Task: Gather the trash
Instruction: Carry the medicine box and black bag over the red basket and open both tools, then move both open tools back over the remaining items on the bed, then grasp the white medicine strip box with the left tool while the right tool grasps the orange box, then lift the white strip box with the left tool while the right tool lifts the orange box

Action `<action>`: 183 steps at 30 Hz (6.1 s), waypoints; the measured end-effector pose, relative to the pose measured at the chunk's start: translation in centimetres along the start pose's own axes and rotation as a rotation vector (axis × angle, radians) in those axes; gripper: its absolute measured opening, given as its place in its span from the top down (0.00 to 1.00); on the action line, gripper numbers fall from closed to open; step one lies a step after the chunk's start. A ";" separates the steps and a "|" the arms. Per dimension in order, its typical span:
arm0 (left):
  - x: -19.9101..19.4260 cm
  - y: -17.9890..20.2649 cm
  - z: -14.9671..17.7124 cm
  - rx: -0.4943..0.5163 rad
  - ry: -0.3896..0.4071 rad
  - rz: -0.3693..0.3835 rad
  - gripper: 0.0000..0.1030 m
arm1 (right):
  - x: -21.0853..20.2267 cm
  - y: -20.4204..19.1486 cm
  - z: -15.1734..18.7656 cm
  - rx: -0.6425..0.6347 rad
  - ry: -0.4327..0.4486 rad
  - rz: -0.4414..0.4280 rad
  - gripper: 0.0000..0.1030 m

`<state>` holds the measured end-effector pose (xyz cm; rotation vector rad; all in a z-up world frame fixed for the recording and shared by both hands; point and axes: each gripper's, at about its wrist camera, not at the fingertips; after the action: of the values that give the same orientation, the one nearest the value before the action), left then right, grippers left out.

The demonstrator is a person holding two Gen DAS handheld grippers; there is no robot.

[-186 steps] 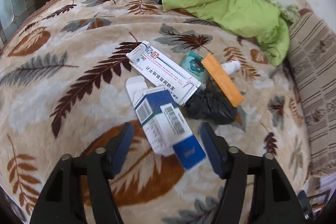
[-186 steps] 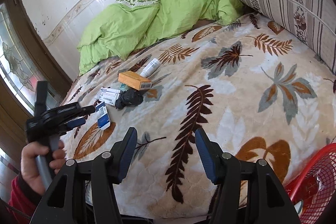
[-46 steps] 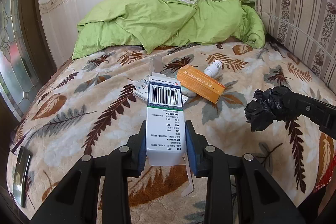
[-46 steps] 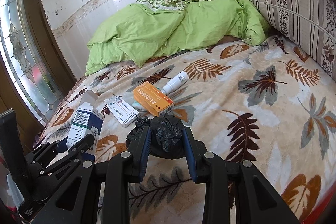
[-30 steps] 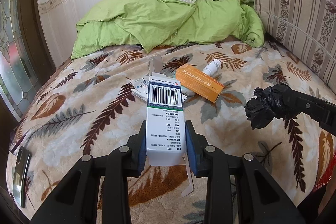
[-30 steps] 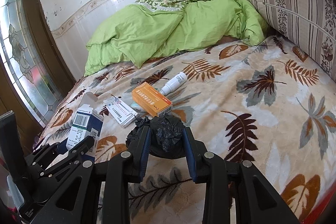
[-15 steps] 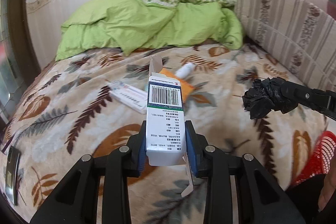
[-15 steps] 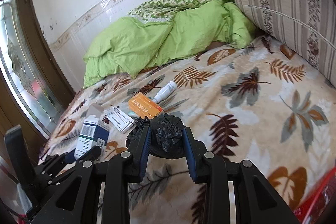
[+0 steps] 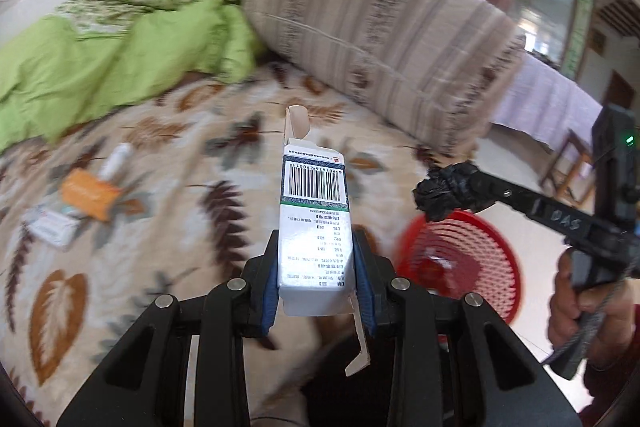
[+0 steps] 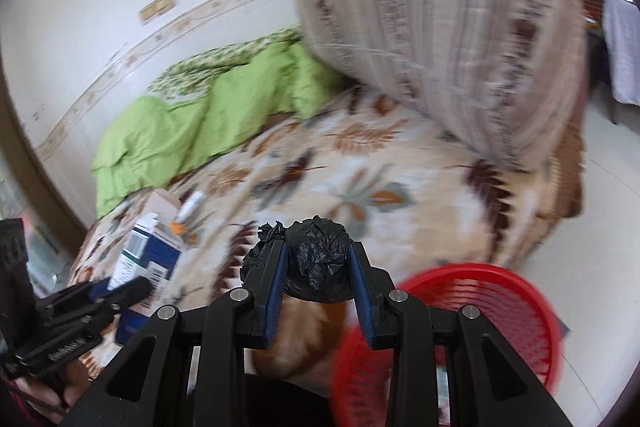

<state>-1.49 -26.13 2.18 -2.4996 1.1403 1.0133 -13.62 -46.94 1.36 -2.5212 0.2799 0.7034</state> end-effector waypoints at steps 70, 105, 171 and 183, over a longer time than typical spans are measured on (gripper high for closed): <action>3.1 -36.6 6.4 -0.803 -0.082 -0.533 0.37 | 35.4 -32.1 3.1 -0.614 -0.501 -0.370 0.47; 8.5 -36.9 3.7 -0.610 -0.272 -0.699 0.48 | 29.5 -28.1 3.1 -0.366 -0.345 -0.287 0.47; -8.9 -19.4 5.8 -0.364 0.112 -0.761 0.52 | 11.6 -28.0 4.0 -0.431 -0.072 -0.374 0.47; -9.3 -19.7 5.9 -0.368 0.115 -0.764 0.52 | 11.7 -28.1 4.1 -0.436 -0.074 -0.370 0.47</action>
<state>5.61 -4.71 2.28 -2.9028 -0.0539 0.8990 3.53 -21.59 3.73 -2.8260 -0.4019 0.7650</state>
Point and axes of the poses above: each gripper's, at about its wrist camera, not at the fingertips, and x roughly the way its jaws point, y to its right, z to its underside, and after that the axes turned 6 degrees about -z, right-handed
